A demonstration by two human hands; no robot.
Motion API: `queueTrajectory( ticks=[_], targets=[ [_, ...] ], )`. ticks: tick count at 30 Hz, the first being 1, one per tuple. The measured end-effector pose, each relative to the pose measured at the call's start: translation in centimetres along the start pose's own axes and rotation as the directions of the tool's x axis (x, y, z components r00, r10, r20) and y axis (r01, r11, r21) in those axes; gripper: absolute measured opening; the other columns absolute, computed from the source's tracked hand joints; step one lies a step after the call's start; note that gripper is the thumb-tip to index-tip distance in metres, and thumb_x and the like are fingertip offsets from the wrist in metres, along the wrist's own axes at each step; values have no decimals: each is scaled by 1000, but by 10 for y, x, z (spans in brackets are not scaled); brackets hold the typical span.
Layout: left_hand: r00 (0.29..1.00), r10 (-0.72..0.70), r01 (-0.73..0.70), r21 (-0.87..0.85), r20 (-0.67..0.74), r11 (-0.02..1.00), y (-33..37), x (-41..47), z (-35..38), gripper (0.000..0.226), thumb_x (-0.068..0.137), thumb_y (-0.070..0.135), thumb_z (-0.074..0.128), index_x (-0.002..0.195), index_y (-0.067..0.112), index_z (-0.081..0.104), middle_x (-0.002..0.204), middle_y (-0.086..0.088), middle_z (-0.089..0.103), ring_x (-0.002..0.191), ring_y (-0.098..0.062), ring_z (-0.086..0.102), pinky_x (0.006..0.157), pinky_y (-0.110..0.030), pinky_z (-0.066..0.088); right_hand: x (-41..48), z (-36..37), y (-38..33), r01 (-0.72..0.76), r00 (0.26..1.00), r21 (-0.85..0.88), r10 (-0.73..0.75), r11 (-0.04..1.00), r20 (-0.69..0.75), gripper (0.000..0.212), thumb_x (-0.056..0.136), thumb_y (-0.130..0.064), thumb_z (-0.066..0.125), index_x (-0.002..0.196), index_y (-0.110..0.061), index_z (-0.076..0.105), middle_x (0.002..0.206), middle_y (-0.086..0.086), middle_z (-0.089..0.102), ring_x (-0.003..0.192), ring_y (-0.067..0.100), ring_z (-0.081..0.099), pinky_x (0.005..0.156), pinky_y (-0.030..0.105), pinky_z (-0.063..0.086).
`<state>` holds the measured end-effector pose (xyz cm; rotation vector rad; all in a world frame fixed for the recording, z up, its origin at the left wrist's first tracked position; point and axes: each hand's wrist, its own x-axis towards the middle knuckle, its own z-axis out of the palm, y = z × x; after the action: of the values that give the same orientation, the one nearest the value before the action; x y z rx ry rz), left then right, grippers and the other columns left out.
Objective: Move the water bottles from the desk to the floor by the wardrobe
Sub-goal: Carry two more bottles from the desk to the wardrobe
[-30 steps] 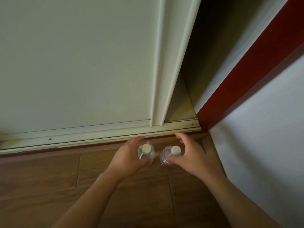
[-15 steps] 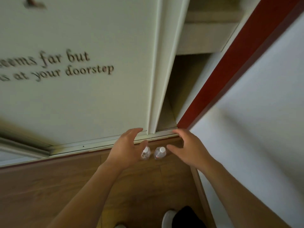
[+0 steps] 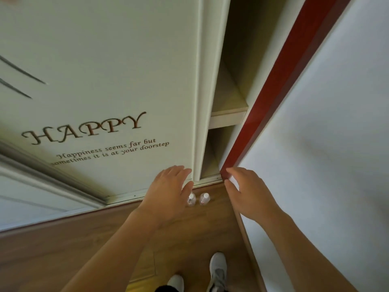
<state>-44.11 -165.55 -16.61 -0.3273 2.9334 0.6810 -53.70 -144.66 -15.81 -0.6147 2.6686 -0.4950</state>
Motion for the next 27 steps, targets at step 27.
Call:
queueTrajectory(
  ticks=[27],
  targets=[
    [761, 626, -642, 55, 167, 765, 183, -160, -45, 53, 102, 49, 27, 153, 35, 32, 163, 10, 25, 151, -15, 23, 120, -33, 9, -356, -39, -20, -616, 662, 121, 594, 779, -456, 52, 103, -37, 33, 152, -19, 33, 155, 1, 39, 141, 23, 34, 116, 40, 27]
  ],
)
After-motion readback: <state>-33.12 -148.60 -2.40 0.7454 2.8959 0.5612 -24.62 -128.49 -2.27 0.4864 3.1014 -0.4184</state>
